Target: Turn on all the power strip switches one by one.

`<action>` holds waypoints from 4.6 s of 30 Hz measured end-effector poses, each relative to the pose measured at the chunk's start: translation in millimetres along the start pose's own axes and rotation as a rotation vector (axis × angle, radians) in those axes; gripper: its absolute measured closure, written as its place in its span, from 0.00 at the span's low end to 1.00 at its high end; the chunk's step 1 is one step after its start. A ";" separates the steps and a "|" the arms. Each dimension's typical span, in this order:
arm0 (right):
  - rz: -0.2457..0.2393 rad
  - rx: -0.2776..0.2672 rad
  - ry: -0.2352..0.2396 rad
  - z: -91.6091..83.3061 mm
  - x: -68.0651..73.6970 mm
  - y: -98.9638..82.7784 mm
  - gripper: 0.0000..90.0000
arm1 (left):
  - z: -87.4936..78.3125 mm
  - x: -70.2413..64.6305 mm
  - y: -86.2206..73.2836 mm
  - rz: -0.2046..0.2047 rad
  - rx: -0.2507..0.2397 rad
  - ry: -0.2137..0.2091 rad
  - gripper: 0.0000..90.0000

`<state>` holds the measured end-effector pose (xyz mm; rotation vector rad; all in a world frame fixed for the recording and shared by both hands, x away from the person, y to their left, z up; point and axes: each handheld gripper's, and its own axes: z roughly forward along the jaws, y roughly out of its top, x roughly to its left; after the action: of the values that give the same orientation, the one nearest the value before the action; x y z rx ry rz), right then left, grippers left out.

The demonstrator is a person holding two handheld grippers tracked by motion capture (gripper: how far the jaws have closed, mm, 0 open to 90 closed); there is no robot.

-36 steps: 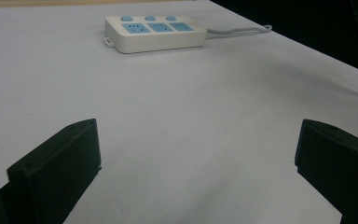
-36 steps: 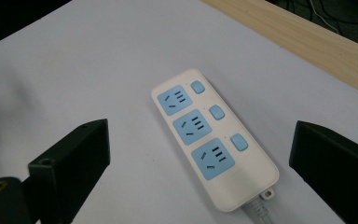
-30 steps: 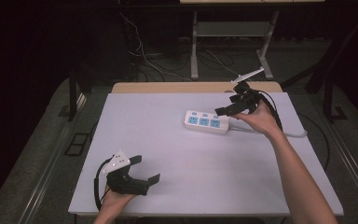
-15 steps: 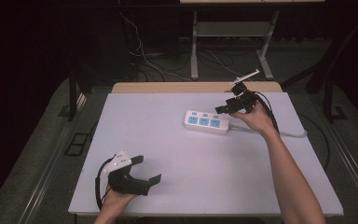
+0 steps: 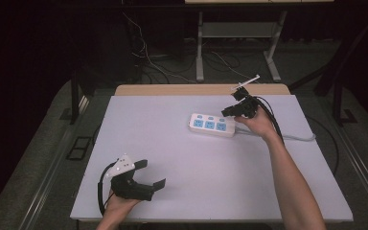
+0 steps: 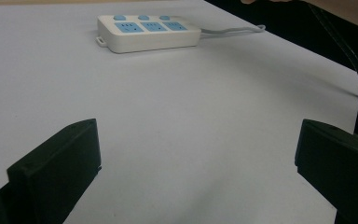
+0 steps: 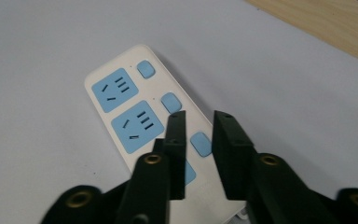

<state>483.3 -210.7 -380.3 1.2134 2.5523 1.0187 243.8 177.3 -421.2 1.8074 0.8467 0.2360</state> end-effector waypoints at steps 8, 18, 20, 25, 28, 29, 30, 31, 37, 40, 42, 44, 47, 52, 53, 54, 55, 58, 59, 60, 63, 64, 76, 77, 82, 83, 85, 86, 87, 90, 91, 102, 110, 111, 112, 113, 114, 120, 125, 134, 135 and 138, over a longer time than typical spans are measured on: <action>-0.006 -0.010 -0.008 7.4 -2.4 0.0 1.00 | 0.7 0.3 -0.2 -0.006 0.000 -0.005 0.00; 0.023 0.027 0.006 22.0 -6.5 -4.2 1.00 | -0.3 1.1 -0.1 -0.006 -0.003 -0.002 0.00; 0.020 0.029 0.005 23.2 -6.8 -4.4 1.00 | -0.3 1.2 -0.2 -0.006 -0.003 -0.001 0.00; 0.035 0.025 0.020 27.9 -8.3 -6.8 1.00 | -0.9 0.6 -0.2 -0.002 -0.003 0.002 0.00; 0.038 0.029 0.024 30.9 -9.4 -7.7 1.00 | -1.2 0.7 -0.3 -0.003 -0.004 0.004 0.00; 0.048 0.031 0.025 31.5 -9.4 -8.0 1.00 | -1.3 0.6 -0.2 -0.003 -0.005 0.004 0.00; 0.058 0.030 0.040 32.6 -10.6 -8.8 1.00 | -1.3 0.6 -0.2 -0.002 -0.005 0.004 0.00; 0.058 0.030 0.040 32.6 -10.6 -8.8 1.00 | -1.4 0.7 -0.2 -0.003 -0.006 0.004 0.00; 0.063 0.024 0.055 35.0 -11.8 -9.2 1.00 | -1.8 1.3 -0.3 -0.005 -0.006 0.006 0.00; 0.074 0.022 0.064 35.5 -12.5 -9.5 1.00 | -2.1 1.5 -0.4 -0.005 -0.006 0.007 0.00; 0.072 0.024 0.066 35.6 -12.7 -9.5 1.00 | -2.2 1.4 -0.4 -0.005 -0.005 0.007 0.00; 0.068 0.028 0.065 35.5 -12.5 -9.7 1.00 | -2.1 0.9 -0.4 -0.003 -0.006 0.007 0.00; 0.069 0.030 0.069 35.2 -13.9 -10.5 1.00 | -1.9 0.7 -0.6 0.000 -0.002 0.006 0.00; 0.071 0.022 0.081 35.4 -15.8 -12.0 1.00 | -1.8 0.9 -0.6 0.001 -0.002 0.006 0.00; 0.061 0.021 0.074 35.2 -14.7 -12.6 1.00 | -1.7 0.9 -0.6 0.000 -0.002 0.006 0.00; 0.055 0.016 0.071 35.3 -14.4 -13.2 1.00 | -1.7 0.9 -0.7 0.000 -0.001 0.006 0.00; 0.051 0.013 0.069 35.5 -14.2 -13.7 1.00 | -1.6 1.0 -0.7 0.000 -0.002 0.006 0.00; 0.046 0.009 0.067 35.7 -14.0 -14.4 1.00 | -1.3 0.6 -0.7 0.001 0.000 0.007 0.00; 0.046 0.008 0.067 35.7 -14.0 -14.6 1.00 | -1.3 0.4 -0.7 0.001 0.000 0.007 0.00; 0.043 0.006 0.068 35.7 -14.1 -14.8 1.00 | -1.3 0.2 -0.8 0.002 0.001 0.007 0.00; 0.051 -0.008 0.078 35.9 -15.5 -17.0 1.00 | -1.2 -0.1 -1.0 0.002 0.001 0.007 0.00; 0.055 -0.014 0.081 35.8 -15.9 -18.0 1.00 | -1.2 -0.2 -1.1 0.001 0.001 0.005 0.00; 0.045 -0.034 0.082 36.5 -15.8 -21.7 1.00 | -0.7 -1.3 -1.2 0.007 0.005 0.003 0.00; 0.039 -0.030 0.077 36.5 -15.2 -21.5 1.00 | -0.7 -1.3 -1.3 0.007 0.005 0.002 0.00; 0.031 -0.030 0.075 37.1 -15.0 -21.4 1.00 | -1.3 -1.2 -1.2 0.007 0.002 0.002 0.00; 0.031 -0.030 0.074 37.0 -15.0 -21.6 1.00 | -1.5 -1.0 -1.2 0.006 0.002 0.003 0.00; 0.028 -0.030 0.067 36.8 -13.9 -21.6 1.00 | -1.7 -0.4 -1.2 0.004 0.002 0.005 0.00; 0.026 -0.028 0.064 36.8 -13.5 -21.1 1.00 | -1.6 -0.2 -1.2 0.003 0.002 0.006 0.00; 0.024 -0.026 0.062 36.9 -13.3 -20.4 1.00 | -1.5 -0.1 -1.2 0.003 0.001 0.005 0.00; 0.026 -0.026 0.065 36.8 -13.6 -20.4 1.00 | -1.6 -0.5 -1.1 0.002 0.000 0.003 0.00; 0.025 -0.025 0.063 36.7 -13.5 -20.2 1.00 | -1.6 -0.7 -1.2 0.001 -0.001 0.002 0.00; 0.044 -0.002 0.056 30.1 -19.3 -19.5 1.00 | -1.6 1.0 -1.0 -0.012 -0.007 -0.004 0.00; 0.008 0.002 0.059 25.2 -13.6 -9.5 1.00 | -1.8 1.1 -1.0 -0.014 -0.008 -0.004 0.00; 0.005 0.001 0.059 23.8 -12.5 -7.4 1.00 | -1.9 1.1 -1.0 -0.014 -0.008 -0.004 0.00; -0.001 -0.002 0.059 22.4 -11.7 -5.3 1.00 | -1.9 1.2 -1.0 -0.015 -0.010 -0.004 0.00; -0.005 -0.005 0.059 20.9 -11.0 -3.0 1.00 | -1.9 1.2 -1.0 -0.015 -0.010 -0.004 0.00; -0.005 -0.005 0.059 20.9 -11.0 -3.0 1.00 | -2.0 1.3 -1.0 -0.015 -0.010 -0.004 0.00; -0.021 -0.005 0.054 12.3 -7.2 10.3 1.00 | -2.1 1.2 -1.0 -0.014 -0.009 -0.004 0.00; -0.049 0.011 0.035 9.1 -2.7 21.0 1.00 | -2.1 1.3 -1.0 -0.015 -0.008 -0.004 0.00; -0.058 0.005 0.035 10.4 3.6 33.4 1.00 | -1.9 1.4 -1.0 -0.015 -0.007 -0.004 0.00; -0.063 0.005 0.038 11.5 4.1 34.2 1.00 | -1.8 1.3 -1.0 -0.017 -0.008 -0.005 0.00; -0.064 0.013 0.043 15.5 6.4 35.1 1.00 | -2.0 1.4 -1.0 -0.014 -0.007 -0.004 0.00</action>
<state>507.4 -182.2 -369.0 1.1171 2.6158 1.0267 243.4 179.8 -421.6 1.7941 0.8546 0.2255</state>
